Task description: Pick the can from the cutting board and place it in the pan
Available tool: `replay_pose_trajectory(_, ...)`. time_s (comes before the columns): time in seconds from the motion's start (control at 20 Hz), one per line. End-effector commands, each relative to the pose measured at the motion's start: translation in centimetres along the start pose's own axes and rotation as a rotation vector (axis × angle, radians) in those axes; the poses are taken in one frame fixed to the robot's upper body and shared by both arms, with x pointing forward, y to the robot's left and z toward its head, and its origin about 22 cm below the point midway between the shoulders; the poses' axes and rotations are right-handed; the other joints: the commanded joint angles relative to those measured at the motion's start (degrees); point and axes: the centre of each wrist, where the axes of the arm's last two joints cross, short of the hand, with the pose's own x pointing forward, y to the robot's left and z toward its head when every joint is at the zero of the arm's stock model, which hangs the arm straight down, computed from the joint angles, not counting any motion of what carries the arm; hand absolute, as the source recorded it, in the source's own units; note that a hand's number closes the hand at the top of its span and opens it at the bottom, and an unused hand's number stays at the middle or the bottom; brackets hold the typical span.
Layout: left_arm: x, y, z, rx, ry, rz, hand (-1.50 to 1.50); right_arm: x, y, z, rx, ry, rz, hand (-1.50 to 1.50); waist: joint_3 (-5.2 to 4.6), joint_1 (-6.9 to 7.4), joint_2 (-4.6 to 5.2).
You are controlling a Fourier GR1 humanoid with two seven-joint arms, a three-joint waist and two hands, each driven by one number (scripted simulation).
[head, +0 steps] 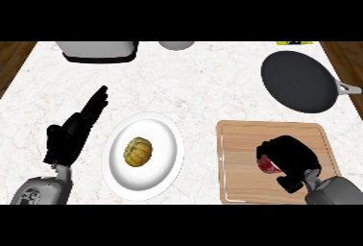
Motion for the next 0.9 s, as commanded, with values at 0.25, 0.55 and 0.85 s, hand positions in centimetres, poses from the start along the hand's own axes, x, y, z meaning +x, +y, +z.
replay_pose_trajectory(0.25, 2.1, 0.6, 0.7, 0.004, -0.009, 0.012, 0.00, 1.2, 1.3, -0.7, 0.060, -0.049, 0.019, 1.50, 0.24, -0.05, 0.14)
replay_pose_trajectory(0.55, -0.5, 1.1, 0.6, -0.005, -0.007, -0.003, 0.00, 0.7, 1.6, 1.1, -0.084, -0.077, 0.020, 1.50, 0.23, -0.28, 0.17)
replay_pose_trajectory(0.85, 0.1, 0.6, -0.1, 0.019, 0.008, 0.008, 0.00, 4.8, 0.3, 1.4, -0.327, 0.025, -0.286, 1.50, 0.24, -1.34, 0.07)
